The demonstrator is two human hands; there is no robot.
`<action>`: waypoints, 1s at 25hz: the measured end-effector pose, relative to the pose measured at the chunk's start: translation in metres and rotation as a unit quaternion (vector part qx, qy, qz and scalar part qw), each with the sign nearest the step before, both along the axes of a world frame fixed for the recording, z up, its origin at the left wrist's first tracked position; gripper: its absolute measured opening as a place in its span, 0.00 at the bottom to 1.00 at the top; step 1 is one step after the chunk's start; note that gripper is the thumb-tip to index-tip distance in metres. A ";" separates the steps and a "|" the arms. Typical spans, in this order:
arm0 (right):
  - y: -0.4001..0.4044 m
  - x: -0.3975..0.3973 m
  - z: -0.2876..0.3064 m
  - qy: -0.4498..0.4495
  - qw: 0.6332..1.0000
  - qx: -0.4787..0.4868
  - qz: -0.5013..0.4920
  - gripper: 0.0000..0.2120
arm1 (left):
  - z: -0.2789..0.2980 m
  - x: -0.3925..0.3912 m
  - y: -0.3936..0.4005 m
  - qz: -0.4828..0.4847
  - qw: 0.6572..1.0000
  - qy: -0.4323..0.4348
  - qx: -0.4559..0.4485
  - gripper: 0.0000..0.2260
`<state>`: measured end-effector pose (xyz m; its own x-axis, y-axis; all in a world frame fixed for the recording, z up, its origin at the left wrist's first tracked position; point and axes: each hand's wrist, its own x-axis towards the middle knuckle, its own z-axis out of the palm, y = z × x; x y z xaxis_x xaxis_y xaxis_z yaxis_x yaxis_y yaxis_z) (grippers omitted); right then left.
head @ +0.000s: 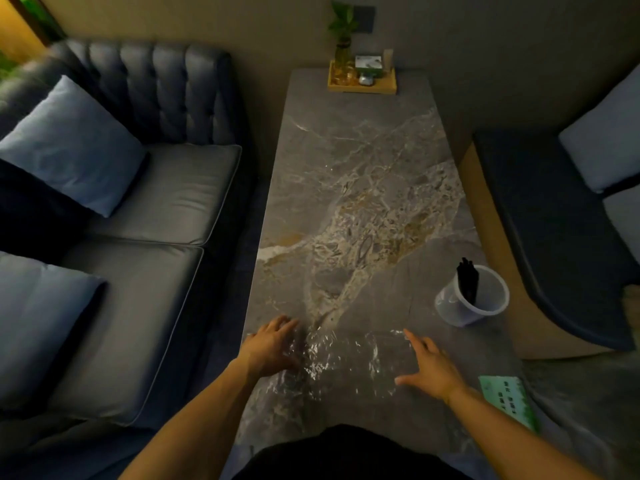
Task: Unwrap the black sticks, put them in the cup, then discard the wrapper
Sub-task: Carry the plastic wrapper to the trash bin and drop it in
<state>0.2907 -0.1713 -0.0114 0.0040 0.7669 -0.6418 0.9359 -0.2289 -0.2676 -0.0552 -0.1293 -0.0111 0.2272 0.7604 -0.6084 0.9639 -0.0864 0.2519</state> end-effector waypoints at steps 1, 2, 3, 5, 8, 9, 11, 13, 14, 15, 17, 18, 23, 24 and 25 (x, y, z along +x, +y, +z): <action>-0.003 -0.004 -0.003 -0.013 1.000 0.012 -0.005 0.50 | -0.002 -0.001 0.002 -0.005 1.000 -0.004 0.004 0.43; -0.007 -0.007 -0.006 -0.013 0.999 0.023 -0.022 0.50 | -0.005 -0.002 0.004 -0.008 1.000 -0.011 0.012 0.41; -0.009 -0.010 -0.010 0.002 0.998 0.032 -0.054 0.49 | -0.007 -0.003 0.004 -0.011 1.000 -0.017 0.022 0.39; -0.014 -0.015 -0.016 0.059 0.985 0.039 -0.154 0.50 | -0.012 -0.007 0.003 -0.017 0.999 -0.022 0.044 0.34; -0.021 -0.024 -0.027 0.116 0.951 0.048 -0.282 0.51 | -0.020 -0.014 0.001 -0.011 0.998 -0.022 0.058 0.26; -0.022 -0.026 -0.029 0.122 0.942 0.049 -0.310 0.49 | -0.022 -0.015 0.000 -0.006 0.998 -0.023 0.056 0.23; -0.027 -0.028 -0.034 0.114 0.934 0.048 -0.336 0.42 | -0.025 -0.015 -0.003 0.010 0.998 -0.036 0.059 0.19; -0.035 -0.029 -0.038 0.098 0.929 0.049 -0.352 0.34 | -0.026 -0.013 -0.006 0.039 0.995 -0.061 0.069 0.15; -0.040 -0.029 -0.039 0.093 0.926 0.049 -0.362 0.31 | -0.026 -0.013 -0.006 0.049 0.994 -0.074 0.068 0.12; -0.045 -0.029 -0.041 0.092 0.922 0.048 -0.374 0.29 | -0.026 -0.012 -0.006 0.055 0.993 -0.086 0.059 0.10; -0.058 -0.027 -0.044 0.104 0.907 0.048 -0.404 0.29 | -0.026 -0.012 -0.004 0.048 0.993 -0.104 0.032 0.07; -0.065 -0.026 -0.046 0.119 0.896 0.049 -0.426 0.29 | -0.026 -0.012 -0.002 0.041 0.992 -0.114 0.024 0.06; -0.095 -0.028 -0.038 0.216 0.793 0.067 -0.566 0.27 | -0.025 -0.001 0.004 0.074 0.973 -0.220 -0.009 0.11; -0.102 -0.028 -0.033 0.228 0.777 0.058 -0.584 0.24 | -0.024 0.003 0.005 0.092 0.966 -0.241 -0.024 0.11; -0.108 -0.027 -0.027 0.243 0.765 0.044 -0.595 0.20 | -0.024 0.007 0.007 0.107 0.959 -0.259 -0.039 0.10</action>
